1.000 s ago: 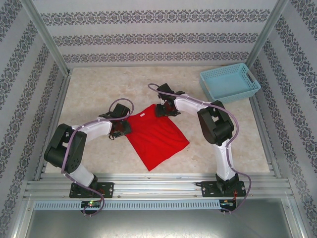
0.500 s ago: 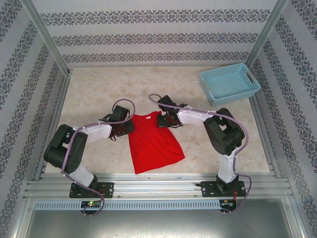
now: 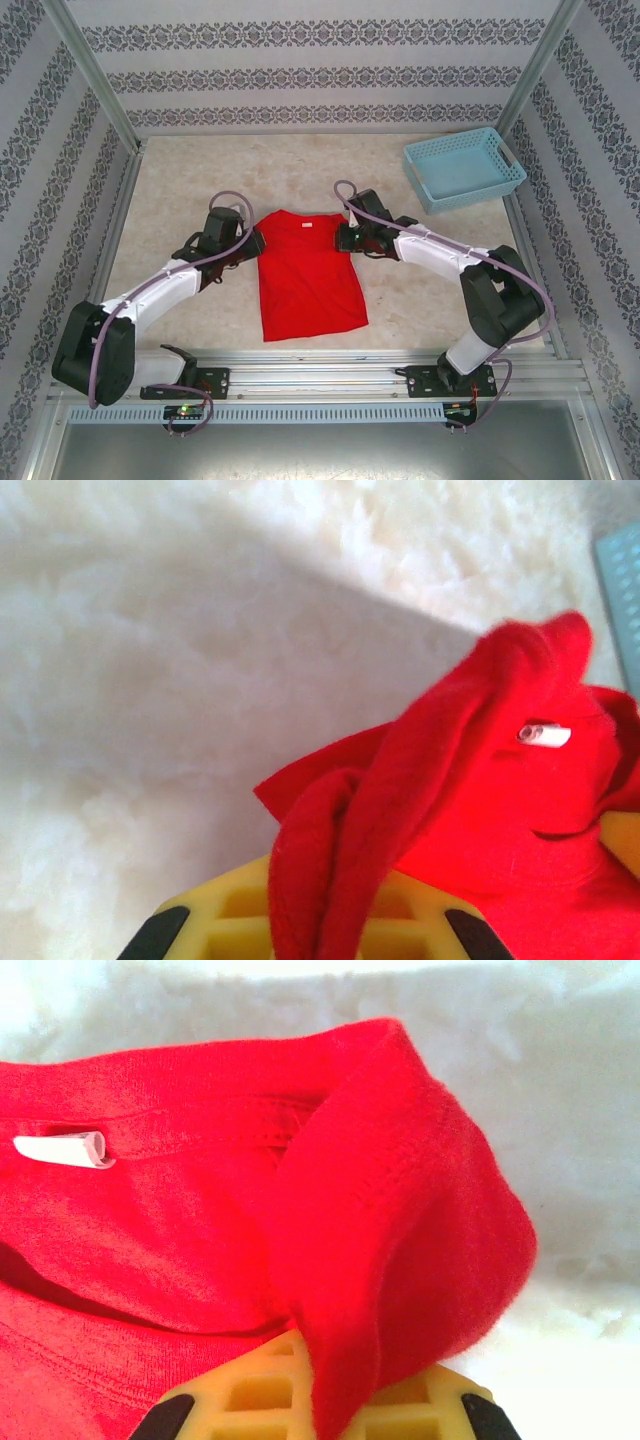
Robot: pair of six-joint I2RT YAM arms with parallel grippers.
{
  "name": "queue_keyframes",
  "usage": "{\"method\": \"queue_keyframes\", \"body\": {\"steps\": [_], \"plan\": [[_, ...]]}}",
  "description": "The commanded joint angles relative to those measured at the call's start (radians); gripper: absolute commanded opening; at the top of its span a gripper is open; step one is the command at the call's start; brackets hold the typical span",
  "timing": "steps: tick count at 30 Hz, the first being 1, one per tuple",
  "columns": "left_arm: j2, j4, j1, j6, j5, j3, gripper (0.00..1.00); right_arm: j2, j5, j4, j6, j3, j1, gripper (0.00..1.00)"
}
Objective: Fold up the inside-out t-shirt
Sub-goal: Fold the T-shirt at the center of the table.
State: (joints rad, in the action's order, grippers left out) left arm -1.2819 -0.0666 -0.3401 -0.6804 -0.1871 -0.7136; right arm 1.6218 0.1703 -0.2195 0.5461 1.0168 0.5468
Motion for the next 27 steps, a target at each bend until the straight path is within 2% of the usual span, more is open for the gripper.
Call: {"method": "queue_keyframes", "body": {"steps": [1, 5, 8, 11, 14, 18, 23, 27], "plan": [[-0.009, -0.015, 0.052, 0.032, -0.009, -0.109, 0.00, -0.010, 0.026, 0.000, -0.030, 0.094, -0.037, 0.00], [-0.090, -0.036, 0.119, 0.078, -0.024, -0.336, 0.00, 0.031, 0.035, 0.013, -0.057, 0.271, -0.087, 0.00], [-0.159, -0.118, 0.156, 0.118, -0.031, -0.538, 0.00, 0.071, 0.028, 0.013, -0.095, 0.414, -0.106, 0.00], [-0.149, -0.123, 0.157, 0.154, -0.096, -0.595, 0.00, 0.095, 0.030, 0.014, -0.126, 0.486, -0.124, 0.00], [-0.084, -0.048, 0.153, 0.155, -0.193, -0.483, 0.00, 0.082, 0.049, 0.030, -0.127, 0.439, -0.123, 0.00], [-0.019, 0.015, 0.098, 0.127, -0.262, -0.270, 0.00, 0.007, 0.084, 0.141, -0.069, 0.185, -0.109, 0.00], [0.088, 0.009, -0.032, 0.109, -0.259, -0.034, 0.00, -0.106, 0.127, 0.199, 0.002, -0.111, -0.082, 0.00], [0.179, 0.010, -0.078, 0.035, -0.275, 0.115, 0.00, -0.209, 0.126, 0.184, 0.039, -0.255, -0.035, 0.00]]}}
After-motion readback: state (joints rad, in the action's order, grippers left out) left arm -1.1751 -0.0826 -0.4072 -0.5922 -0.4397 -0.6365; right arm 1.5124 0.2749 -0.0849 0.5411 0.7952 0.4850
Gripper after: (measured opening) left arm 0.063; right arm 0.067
